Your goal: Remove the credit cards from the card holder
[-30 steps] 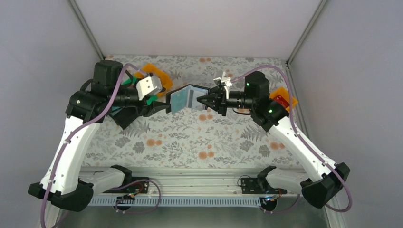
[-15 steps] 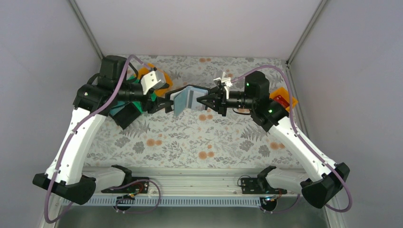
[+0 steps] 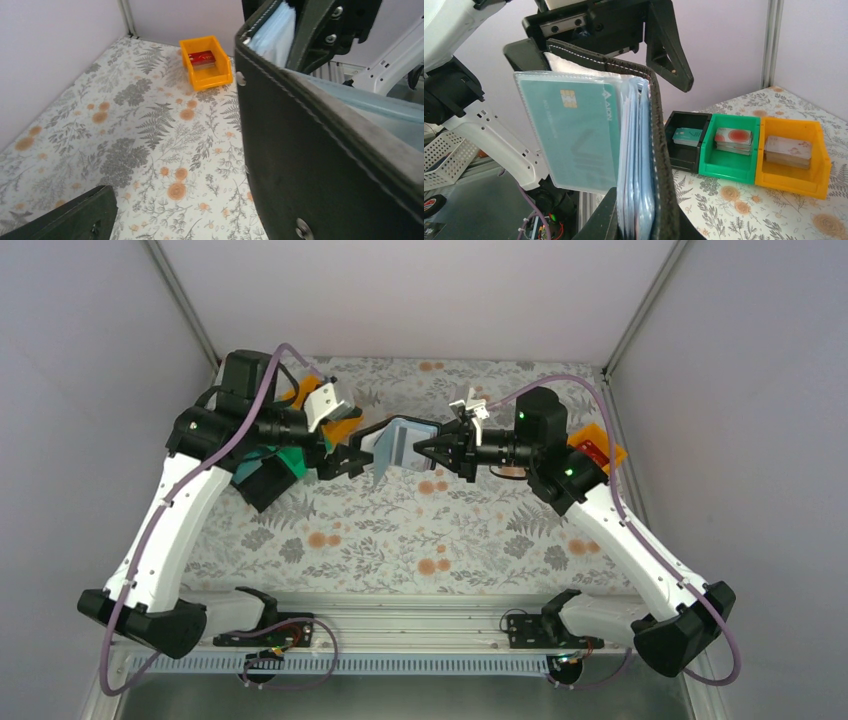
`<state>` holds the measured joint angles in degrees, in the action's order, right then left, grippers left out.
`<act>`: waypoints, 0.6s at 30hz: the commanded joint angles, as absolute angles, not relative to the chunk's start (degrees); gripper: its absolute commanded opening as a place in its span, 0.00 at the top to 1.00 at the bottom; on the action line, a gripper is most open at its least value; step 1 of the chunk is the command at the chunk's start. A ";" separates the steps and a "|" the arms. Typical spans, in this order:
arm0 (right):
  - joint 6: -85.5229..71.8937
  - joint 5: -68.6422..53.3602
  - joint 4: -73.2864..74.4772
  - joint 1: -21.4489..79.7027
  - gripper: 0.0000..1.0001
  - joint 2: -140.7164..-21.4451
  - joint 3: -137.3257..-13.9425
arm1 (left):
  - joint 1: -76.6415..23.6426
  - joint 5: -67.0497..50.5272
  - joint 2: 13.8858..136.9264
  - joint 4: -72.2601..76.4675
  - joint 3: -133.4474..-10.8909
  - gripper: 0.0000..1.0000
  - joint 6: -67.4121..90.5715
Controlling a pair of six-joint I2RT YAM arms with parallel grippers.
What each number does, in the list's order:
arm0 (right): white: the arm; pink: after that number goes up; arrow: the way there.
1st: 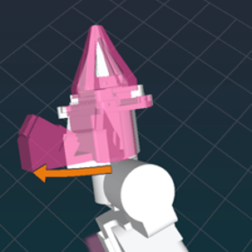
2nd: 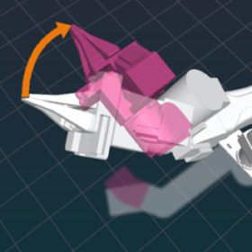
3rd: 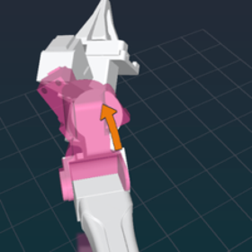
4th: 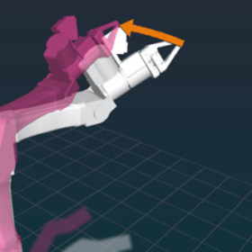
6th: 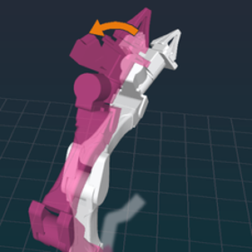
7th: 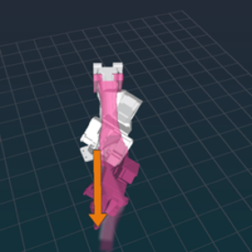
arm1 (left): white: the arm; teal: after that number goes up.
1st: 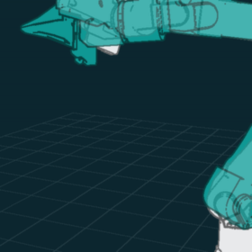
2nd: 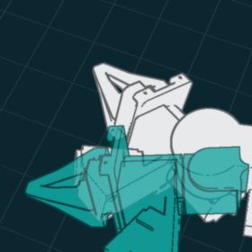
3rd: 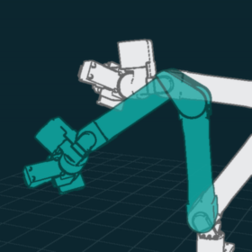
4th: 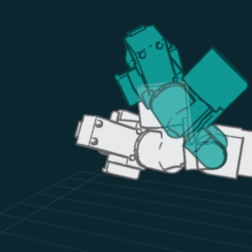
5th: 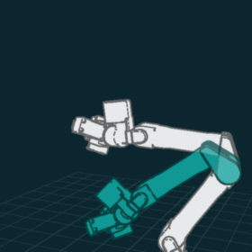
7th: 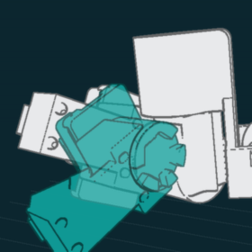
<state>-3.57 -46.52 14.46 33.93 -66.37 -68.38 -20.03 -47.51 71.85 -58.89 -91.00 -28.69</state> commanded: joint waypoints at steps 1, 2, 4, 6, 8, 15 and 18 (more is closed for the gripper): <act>-4.14 -46.94 12.69 33.57 0.96 -66.35 -70.36 | -20.21 -48.76 67.82 -60.05 -91.91 0.00 -32.22; -4.12 -47.05 12.75 33.52 0.96 -66.36 -70.46 | -20.21 -48.74 67.29 -61.02 -91.83 0.00 -33.01; -4.03 -47.02 12.89 33.54 0.96 -66.36 -70.46 | -20.19 -49.07 66.52 -61.91 -91.62 0.00 -34.15; -4.03 -47.02 12.96 33.49 0.96 -66.39 -70.49 | -20.20 -49.17 66.37 -61.72 -91.33 0.00 -34.09; -4.08 -47.11 13.08 33.49 0.96 -66.20 -70.49 | -20.21 -49.14 66.99 -61.42 -91.65 0.06 -33.29; -3.85 -47.03 13.19 33.54 0.96 -65.26 -69.95 | -20.21 -50.10 68.90 -60.87 -94.80 0.50 -31.38; -3.87 -47.09 13.02 33.49 0.96 -65.16 -69.71 | -20.21 -50.45 68.60 -60.60 -93.96 0.61 -31.36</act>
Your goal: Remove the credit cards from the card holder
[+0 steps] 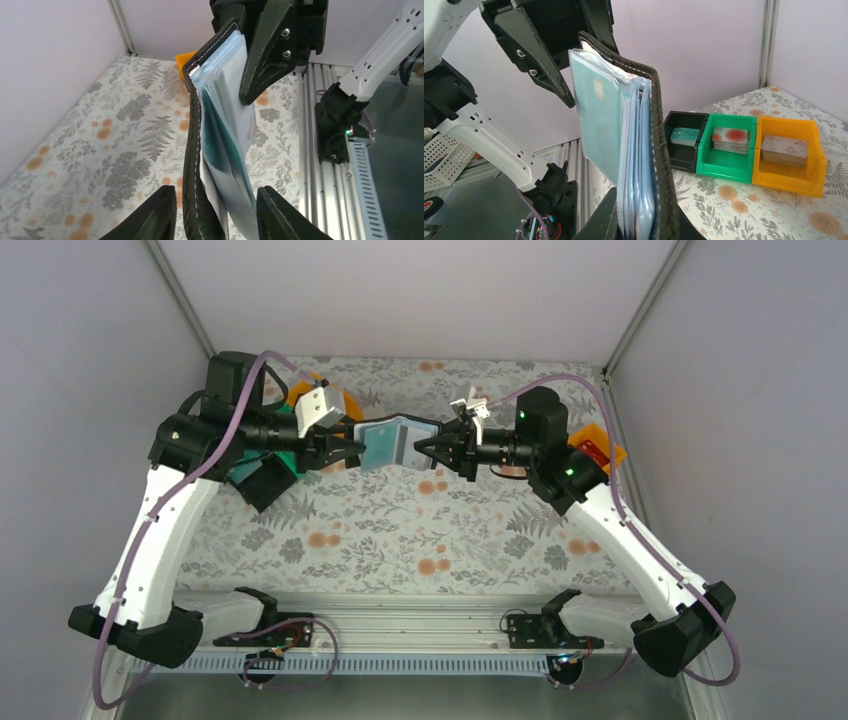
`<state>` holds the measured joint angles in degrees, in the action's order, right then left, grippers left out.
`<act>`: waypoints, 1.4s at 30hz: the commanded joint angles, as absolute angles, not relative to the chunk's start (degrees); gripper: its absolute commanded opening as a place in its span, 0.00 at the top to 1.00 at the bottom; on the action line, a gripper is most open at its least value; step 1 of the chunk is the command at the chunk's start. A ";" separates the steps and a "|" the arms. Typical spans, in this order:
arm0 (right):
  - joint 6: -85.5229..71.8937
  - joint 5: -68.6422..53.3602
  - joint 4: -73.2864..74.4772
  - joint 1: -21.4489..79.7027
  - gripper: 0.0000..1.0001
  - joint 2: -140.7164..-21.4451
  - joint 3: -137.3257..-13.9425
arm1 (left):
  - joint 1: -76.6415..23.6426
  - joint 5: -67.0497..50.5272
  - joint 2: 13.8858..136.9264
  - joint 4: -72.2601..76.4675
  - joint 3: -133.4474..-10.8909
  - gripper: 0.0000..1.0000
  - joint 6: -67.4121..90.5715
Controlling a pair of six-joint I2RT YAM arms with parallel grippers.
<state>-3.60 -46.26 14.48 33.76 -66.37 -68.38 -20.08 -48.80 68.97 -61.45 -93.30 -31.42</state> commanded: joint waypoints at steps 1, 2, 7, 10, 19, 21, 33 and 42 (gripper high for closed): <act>-3.90 -47.15 12.93 33.50 0.96 -65.27 -69.70 | -20.21 -50.40 68.66 -60.22 -93.68 0.61 -30.95; -4.04 -47.29 12.80 33.49 0.96 -65.42 -69.70 | -20.19 -50.30 68.60 -59.76 -93.29 0.61 -30.49; -5.35 -49.21 11.35 33.54 0.96 -66.18 -69.34 | -20.31 -48.85 69.91 -56.45 -90.97 0.61 -27.85; -5.62 -50.44 10.53 33.58 0.96 -65.97 -68.82 | -20.25 -49.55 70.34 -55.41 -90.54 0.62 -27.51; -3.65 -49.30 11.44 33.54 0.96 -64.86 -68.47 | -20.23 -59.93 68.35 -63.33 -93.07 0.68 -37.22; -3.50 -49.01 11.91 33.47 0.96 -64.76 -68.78 | -20.22 -60.45 67.44 -65.51 -92.80 0.68 -39.82; -2.33 -50.13 14.77 33.23 0.96 -65.10 -71.49 | -20.08 -53.71 65.70 -62.55 -89.36 0.68 -35.38; -2.40 -50.66 14.77 33.24 0.96 -64.64 -71.50 | -20.15 -50.40 67.71 -58.31 -88.96 0.67 -30.50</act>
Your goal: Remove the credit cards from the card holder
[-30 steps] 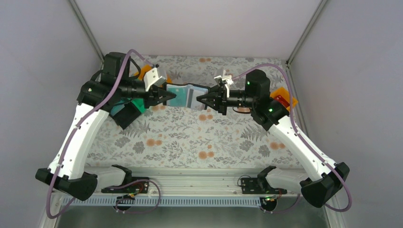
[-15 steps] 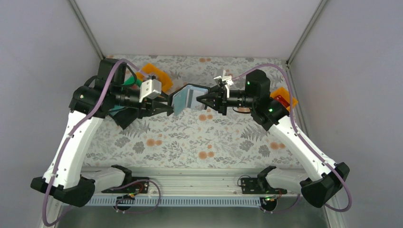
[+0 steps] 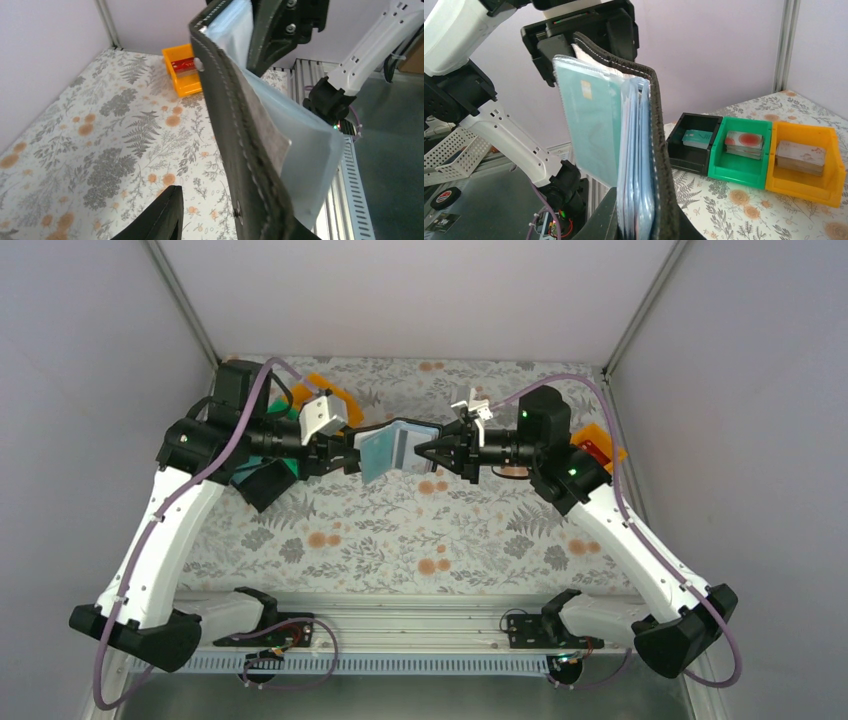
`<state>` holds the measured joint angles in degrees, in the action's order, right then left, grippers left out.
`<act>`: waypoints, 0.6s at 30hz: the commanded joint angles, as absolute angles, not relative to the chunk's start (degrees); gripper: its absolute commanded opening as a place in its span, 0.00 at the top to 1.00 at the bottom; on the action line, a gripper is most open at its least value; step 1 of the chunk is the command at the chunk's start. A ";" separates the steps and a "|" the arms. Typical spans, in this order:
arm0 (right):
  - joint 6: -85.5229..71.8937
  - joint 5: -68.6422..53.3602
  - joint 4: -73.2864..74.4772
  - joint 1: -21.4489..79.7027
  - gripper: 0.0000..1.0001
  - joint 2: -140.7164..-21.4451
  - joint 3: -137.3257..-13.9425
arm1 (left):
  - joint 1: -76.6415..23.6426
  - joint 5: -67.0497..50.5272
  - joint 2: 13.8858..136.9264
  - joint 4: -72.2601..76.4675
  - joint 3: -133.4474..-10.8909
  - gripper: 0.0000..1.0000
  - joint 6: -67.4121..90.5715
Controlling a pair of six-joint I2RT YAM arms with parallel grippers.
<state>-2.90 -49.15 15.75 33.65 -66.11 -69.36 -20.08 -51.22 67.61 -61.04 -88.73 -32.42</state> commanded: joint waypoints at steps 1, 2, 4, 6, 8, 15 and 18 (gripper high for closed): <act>-2.42 -50.63 14.71 33.23 0.96 -64.67 -71.53 | -20.14 -50.55 67.81 -58.27 -89.18 0.67 -30.45; -2.46 -50.54 14.68 33.29 0.96 -64.71 -71.52 | -20.21 -50.80 67.91 -58.15 -89.21 0.67 -30.23; -2.54 -50.22 14.60 33.23 0.96 -64.92 -71.59 | -20.21 -51.52 68.19 -58.22 -89.25 0.61 -30.14; -2.82 -50.01 14.44 33.24 0.96 -65.07 -71.63 | -20.26 -52.07 68.35 -58.30 -89.18 0.55 -30.25; -3.04 -50.07 14.27 33.22 0.96 -65.12 -71.60 | -20.30 -52.71 68.46 -58.91 -89.27 0.47 -30.90; -3.00 -49.32 14.44 33.23 0.96 -65.04 -71.59 | -20.30 -55.12 67.53 -61.30 -88.89 0.30 -34.10; -3.12 -49.57 14.41 33.25 0.96 -65.13 -71.57 | -20.30 -54.98 67.63 -61.33 -88.68 0.42 -34.37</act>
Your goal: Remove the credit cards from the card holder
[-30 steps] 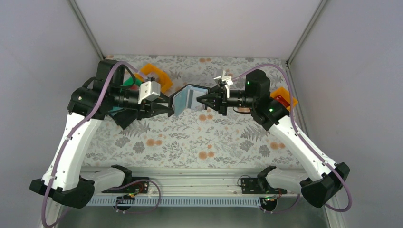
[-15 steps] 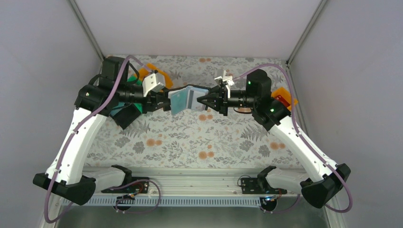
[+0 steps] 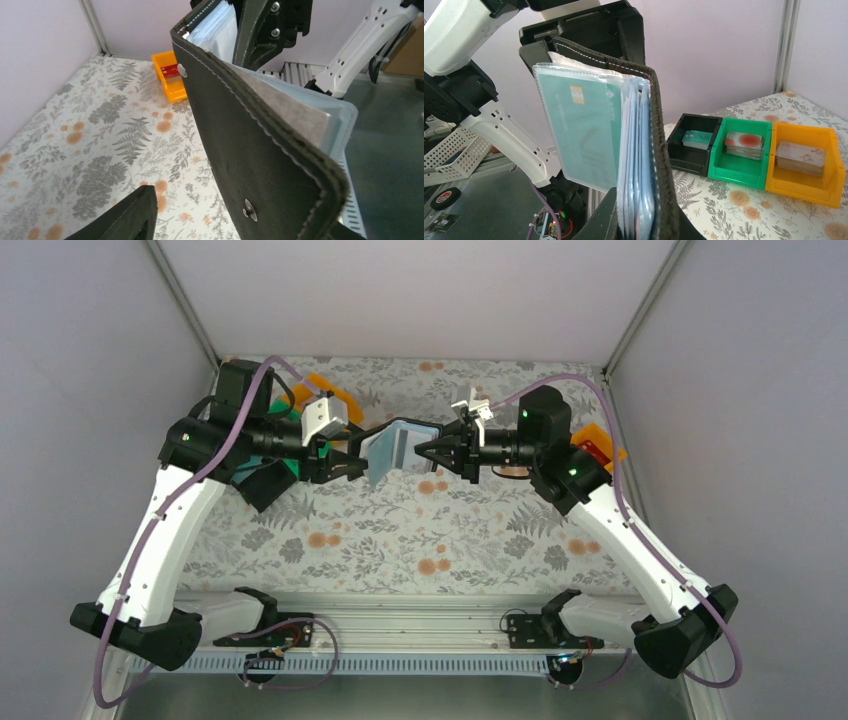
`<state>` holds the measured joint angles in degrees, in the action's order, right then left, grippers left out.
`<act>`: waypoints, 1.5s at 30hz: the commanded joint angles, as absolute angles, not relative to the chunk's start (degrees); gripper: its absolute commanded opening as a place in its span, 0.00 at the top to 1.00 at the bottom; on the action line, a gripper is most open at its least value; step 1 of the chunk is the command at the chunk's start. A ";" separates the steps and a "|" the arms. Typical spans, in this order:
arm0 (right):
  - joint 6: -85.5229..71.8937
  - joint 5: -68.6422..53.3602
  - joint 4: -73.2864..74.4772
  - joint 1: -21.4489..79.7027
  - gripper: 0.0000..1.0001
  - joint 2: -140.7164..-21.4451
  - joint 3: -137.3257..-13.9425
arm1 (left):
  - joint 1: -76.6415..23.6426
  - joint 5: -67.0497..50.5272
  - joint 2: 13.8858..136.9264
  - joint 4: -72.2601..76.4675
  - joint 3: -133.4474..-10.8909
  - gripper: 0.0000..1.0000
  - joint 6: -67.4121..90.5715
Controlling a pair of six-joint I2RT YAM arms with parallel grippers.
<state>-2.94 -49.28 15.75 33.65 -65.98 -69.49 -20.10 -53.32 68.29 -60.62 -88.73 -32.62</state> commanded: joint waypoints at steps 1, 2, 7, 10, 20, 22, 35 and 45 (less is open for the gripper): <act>-3.16 -49.57 14.46 33.27 0.96 -65.08 -71.49 | -20.30 -54.94 67.66 -61.31 -88.68 0.47 -34.44; -3.15 -49.48 14.50 33.25 0.96 -65.09 -71.49 | -20.30 -54.98 67.75 -61.32 -88.73 0.50 -34.53; -2.61 -48.51 15.19 33.22 0.96 -64.71 -71.37 | -20.30 -56.99 67.37 -64.00 -89.21 0.45 -38.20; -2.58 -48.59 15.21 33.24 0.96 -64.69 -71.44 | -20.30 -57.22 66.65 -65.03 -88.79 0.44 -39.63; -2.79 -48.67 15.29 33.28 0.96 -64.39 -71.57 | -20.31 -56.48 67.58 -62.04 -88.13 0.46 -36.11; -2.81 -48.69 15.34 33.25 0.96 -64.29 -71.60 | -20.38 -55.72 67.81 -61.13 -88.28 0.57 -35.04; -2.78 -48.38 15.33 33.27 0.96 -64.38 -71.42 | -20.55 -56.67 68.15 -61.56 -88.76 0.37 -34.99; -3.34 -48.41 15.25 33.23 0.96 -64.64 -71.86 | -20.98 -56.58 68.19 -61.30 -88.08 0.31 -35.47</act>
